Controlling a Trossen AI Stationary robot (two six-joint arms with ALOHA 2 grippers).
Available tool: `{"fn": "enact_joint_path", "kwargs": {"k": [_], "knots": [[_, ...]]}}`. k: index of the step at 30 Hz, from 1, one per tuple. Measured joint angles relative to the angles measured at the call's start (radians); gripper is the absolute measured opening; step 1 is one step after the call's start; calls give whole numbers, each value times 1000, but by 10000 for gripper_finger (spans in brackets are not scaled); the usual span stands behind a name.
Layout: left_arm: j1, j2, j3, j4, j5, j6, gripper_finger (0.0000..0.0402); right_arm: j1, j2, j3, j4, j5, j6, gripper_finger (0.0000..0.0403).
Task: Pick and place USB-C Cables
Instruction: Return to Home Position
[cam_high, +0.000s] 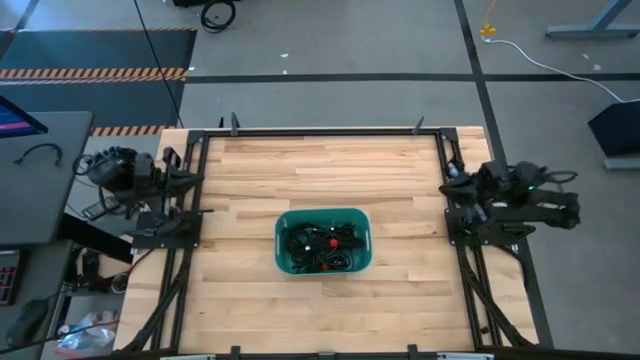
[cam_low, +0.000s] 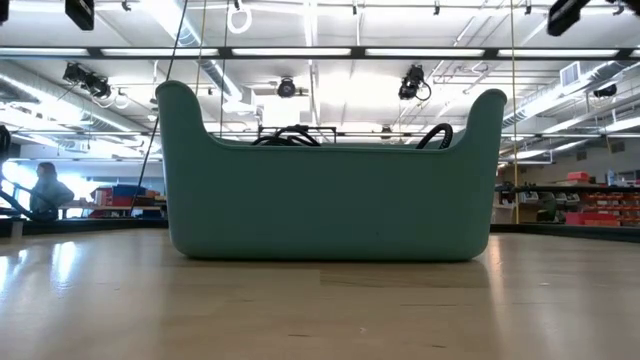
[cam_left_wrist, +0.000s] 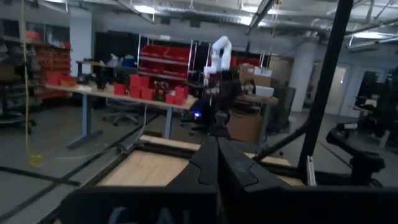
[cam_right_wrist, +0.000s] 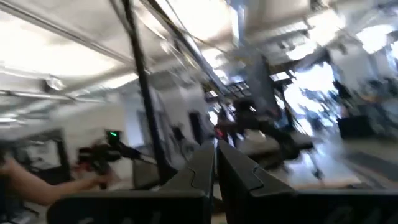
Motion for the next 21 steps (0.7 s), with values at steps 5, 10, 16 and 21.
{"fn": "enact_joint_path", "kwargs": {"k": [5,10,16,21], "knots": [[0,0,0,87,-31,129,0,-1,3,-189,238,0,2,25],[-3,-1,0,123,-41,189,0,-2,4,-317,439,15,26,25],[-39,-1,2,-228,250,-332,0,-2,3,-319,511,10,27,25],[-40,-1,-13,-521,296,-845,8,-2,3,-299,518,-21,52,25]]}}
